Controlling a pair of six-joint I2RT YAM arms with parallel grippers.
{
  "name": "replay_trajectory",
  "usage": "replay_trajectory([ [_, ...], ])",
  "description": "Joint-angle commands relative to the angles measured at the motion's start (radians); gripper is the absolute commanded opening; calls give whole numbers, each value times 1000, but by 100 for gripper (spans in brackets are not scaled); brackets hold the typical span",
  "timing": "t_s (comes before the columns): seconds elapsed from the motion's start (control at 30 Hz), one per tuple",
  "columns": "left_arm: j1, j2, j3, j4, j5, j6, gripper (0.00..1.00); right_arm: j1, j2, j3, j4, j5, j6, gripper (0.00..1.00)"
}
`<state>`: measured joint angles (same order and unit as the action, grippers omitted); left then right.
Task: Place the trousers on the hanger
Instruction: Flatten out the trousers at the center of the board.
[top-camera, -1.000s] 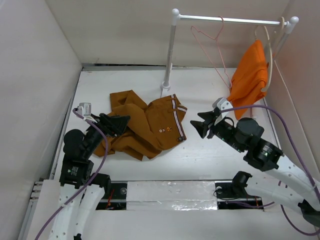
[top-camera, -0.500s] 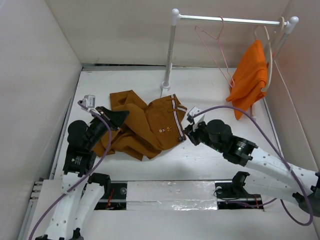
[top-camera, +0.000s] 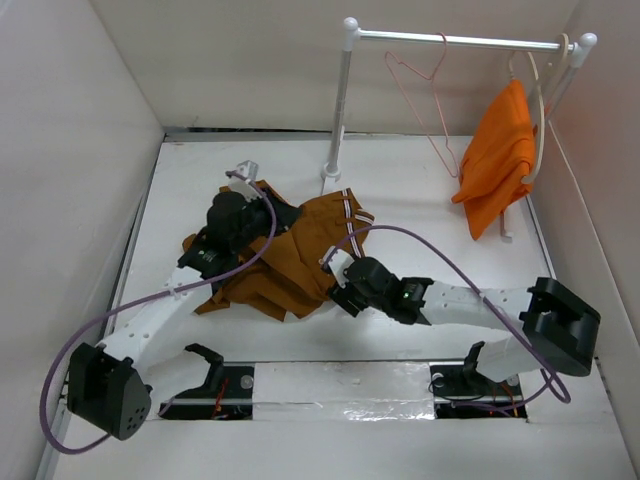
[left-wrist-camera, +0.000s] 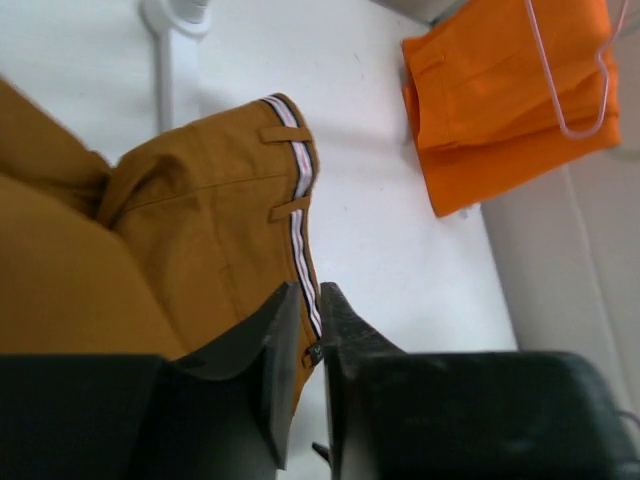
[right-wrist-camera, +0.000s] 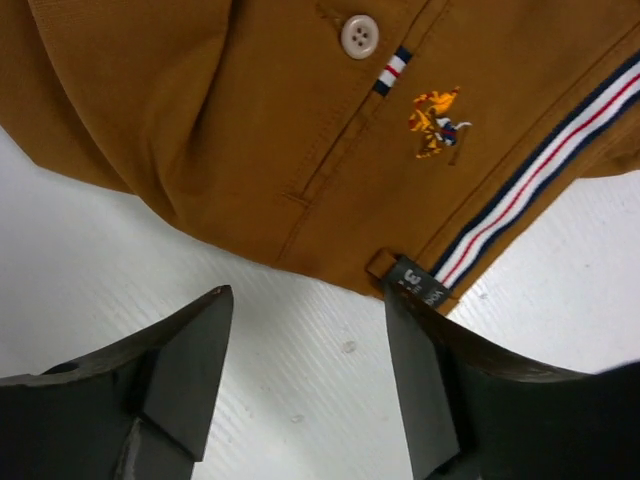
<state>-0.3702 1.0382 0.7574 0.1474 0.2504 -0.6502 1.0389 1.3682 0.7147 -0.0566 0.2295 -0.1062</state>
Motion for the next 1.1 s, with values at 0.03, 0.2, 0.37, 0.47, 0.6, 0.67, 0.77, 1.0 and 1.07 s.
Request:
replay_trajectory([
  [0.03,-153,-15,117,6,-287,92,26,53,48,-17,155,111,-26,74],
  [0.2,-153,-131,7,-3,-278,92,31,62,159,-5,218,103,-21,76],
  [0.37,-153,-276,-85,-63,-263,89,40,62,299,71,195,200,25,63],
  [0.47,-153,-328,-136,-78,-261,73,46,73,280,75,215,319,89,20],
  [0.6,-153,-343,-153,-114,-270,64,54,113,108,92,124,453,146,0],
  [0.67,-153,-385,-173,-114,-296,47,64,124,16,107,-7,505,155,0],
  [0.77,-153,-397,-179,-144,-339,34,71,133,-173,172,-214,565,186,0],
  [1.0,-153,-458,-233,-146,-434,-38,82,133,-541,224,-515,669,284,0],
  [1.07,-153,-468,-243,-144,-453,-46,85,133,-622,216,-589,673,339,0],
])
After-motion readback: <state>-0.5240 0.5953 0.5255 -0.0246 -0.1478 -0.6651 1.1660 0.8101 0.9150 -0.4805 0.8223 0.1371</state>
